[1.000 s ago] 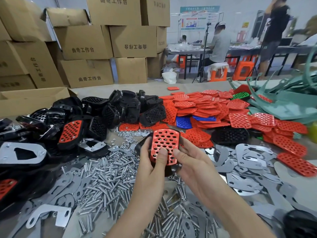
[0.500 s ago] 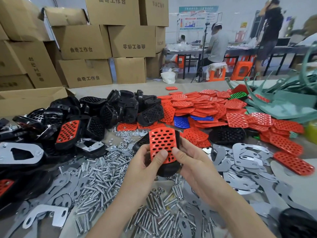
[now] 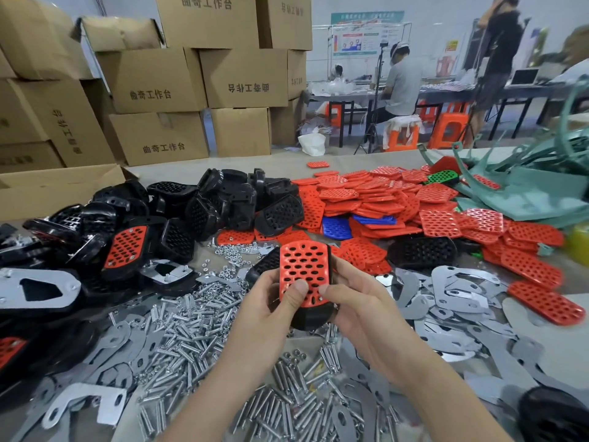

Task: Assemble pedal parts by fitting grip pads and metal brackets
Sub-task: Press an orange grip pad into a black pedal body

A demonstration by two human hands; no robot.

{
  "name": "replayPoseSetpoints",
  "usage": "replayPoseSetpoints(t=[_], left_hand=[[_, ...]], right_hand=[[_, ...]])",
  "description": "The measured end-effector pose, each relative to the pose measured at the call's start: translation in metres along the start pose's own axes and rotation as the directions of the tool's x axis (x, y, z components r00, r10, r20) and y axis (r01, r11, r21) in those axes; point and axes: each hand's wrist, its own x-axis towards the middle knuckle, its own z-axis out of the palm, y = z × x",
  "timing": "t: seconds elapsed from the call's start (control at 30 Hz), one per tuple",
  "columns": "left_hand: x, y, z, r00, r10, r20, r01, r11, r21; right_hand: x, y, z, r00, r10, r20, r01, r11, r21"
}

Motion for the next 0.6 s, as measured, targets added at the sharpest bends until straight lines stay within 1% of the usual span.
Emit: replayPoseSetpoints(t=[0.17,0.4,0.5,0.6], left_hand=[[-0.0015,0.0031,0.0009,1.0,0.019,-0.024,-0.02,1.0,-0.016],[-0.0035,0.0003,0.0058,0.997,0.009,-0.075,-0.014,0.997,-0.071],[-0.0046,0.0008,0.0081,0.995,0.008,-0.104,-0.02,0.992,-0.121],[-0.0049,0.0011,0.0086,0.994,0.001,-0.113,-0.02,0.986,-0.163]], right_hand=[[-0.0001,0.0008,0.0014,0.999,0.003,-0.041,-0.003,1.0,-0.004],[-0.0004,0.0013,0.0004,1.0,-0.007,0.005,0.007,1.0,-0.027],[-0.0003,0.0027,-0.0006,0.999,-0.036,0.039,0.038,0.997,-0.074],[0.0001,0.003,-0.0006,0.998,-0.049,0.031,0.053,0.988,-0.143]])
